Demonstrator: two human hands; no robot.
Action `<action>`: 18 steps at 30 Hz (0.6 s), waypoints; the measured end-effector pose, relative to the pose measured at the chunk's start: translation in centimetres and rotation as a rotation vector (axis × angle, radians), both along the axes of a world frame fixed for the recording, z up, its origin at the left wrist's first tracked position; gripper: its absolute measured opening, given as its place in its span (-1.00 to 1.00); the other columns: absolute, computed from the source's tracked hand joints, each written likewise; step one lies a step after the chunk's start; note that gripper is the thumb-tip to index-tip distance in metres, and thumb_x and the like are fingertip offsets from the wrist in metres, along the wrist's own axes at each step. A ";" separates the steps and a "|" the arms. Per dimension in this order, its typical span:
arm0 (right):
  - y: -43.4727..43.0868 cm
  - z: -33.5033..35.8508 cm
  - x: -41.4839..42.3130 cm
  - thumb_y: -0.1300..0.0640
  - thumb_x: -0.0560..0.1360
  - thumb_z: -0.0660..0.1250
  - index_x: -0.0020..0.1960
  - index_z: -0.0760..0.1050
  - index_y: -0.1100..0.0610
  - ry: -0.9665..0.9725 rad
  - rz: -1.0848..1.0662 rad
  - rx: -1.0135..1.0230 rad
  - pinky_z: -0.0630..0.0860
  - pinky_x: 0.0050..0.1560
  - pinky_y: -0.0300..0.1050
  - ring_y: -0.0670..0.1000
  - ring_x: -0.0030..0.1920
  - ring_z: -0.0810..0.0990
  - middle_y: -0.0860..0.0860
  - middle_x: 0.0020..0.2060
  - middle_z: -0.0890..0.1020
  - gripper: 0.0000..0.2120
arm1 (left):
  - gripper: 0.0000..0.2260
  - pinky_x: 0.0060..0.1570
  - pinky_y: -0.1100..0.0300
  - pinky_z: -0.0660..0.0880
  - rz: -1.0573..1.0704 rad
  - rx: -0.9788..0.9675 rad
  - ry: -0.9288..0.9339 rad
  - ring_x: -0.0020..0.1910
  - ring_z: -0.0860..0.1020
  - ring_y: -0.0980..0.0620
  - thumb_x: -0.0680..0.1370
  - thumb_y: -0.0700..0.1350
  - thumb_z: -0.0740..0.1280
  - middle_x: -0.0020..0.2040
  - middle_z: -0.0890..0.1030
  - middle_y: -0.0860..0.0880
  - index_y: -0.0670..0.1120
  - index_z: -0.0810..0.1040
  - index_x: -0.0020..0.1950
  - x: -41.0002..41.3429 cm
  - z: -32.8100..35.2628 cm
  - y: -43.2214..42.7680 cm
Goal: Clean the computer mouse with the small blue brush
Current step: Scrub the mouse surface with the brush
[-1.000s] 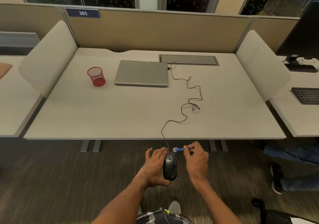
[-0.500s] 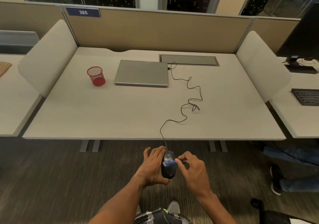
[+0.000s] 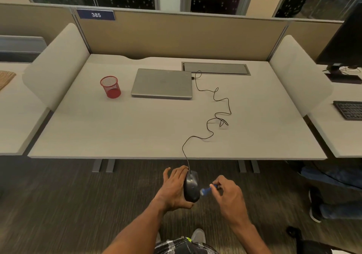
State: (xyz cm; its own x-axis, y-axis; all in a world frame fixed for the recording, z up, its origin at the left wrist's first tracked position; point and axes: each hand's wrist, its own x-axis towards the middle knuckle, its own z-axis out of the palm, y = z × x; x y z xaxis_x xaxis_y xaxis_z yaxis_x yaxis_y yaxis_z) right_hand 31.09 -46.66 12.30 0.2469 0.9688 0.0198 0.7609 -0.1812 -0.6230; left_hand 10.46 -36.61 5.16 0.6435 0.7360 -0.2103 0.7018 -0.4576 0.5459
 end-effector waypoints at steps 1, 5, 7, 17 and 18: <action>0.0 0.3 0.1 0.14 0.55 0.46 -0.06 0.49 -0.07 -0.001 -0.044 0.036 0.63 -0.20 -0.14 -0.15 -0.15 0.58 -0.14 -0.18 0.58 -0.83 | 0.13 0.62 -0.22 -0.30 0.001 -0.003 0.001 0.65 0.08 0.01 0.32 0.43 0.48 0.65 0.15 0.01 -0.01 0.00 0.68 0.0 0.0 0.1; 0.3 1.3 -0.4 0.12 0.53 0.48 -0.08 0.53 -0.03 0.150 -0.132 0.099 0.64 -0.18 -0.25 -0.18 -0.10 0.66 -0.16 -0.16 0.65 -0.86 | 0.12 0.63 -0.20 -0.30 0.004 0.001 0.001 0.65 0.07 0.01 0.32 0.42 0.48 0.65 0.15 0.02 0.00 0.01 0.68 -0.2 -0.3 0.0; 0.5 1.6 -1.1 0.11 0.53 0.49 -0.09 0.55 -0.03 0.211 -0.085 0.057 0.62 -0.14 -0.32 -0.26 -0.03 0.65 -0.18 -0.17 0.66 -0.87 | 0.13 0.62 -0.18 -0.31 -0.008 0.012 0.014 0.65 0.06 0.02 0.32 0.43 0.47 0.66 0.15 0.01 -0.01 0.01 0.69 -0.1 -0.3 0.0; 0.5 1.0 -1.3 0.13 0.52 0.50 -0.12 0.55 -0.02 0.234 -0.171 0.066 0.65 -0.17 -0.21 -0.22 -0.07 0.65 -0.15 -0.20 0.66 -0.85 | 0.13 0.63 -0.21 -0.30 -0.002 -0.002 0.027 0.66 0.07 0.00 0.33 0.42 0.48 0.66 0.16 0.00 -0.02 0.02 0.69 -0.2 0.1 0.1; 0.5 1.1 -1.4 0.12 0.52 0.51 -0.13 0.56 -0.01 0.242 -0.151 0.041 0.64 -0.18 -0.20 -0.23 -0.05 0.64 -0.13 -0.21 0.67 -0.86 | 0.13 0.63 -0.21 -0.29 -0.001 0.002 0.029 0.65 0.08 0.00 0.32 0.43 0.47 0.66 0.16 0.00 -0.02 0.02 0.69 -0.2 0.1 0.0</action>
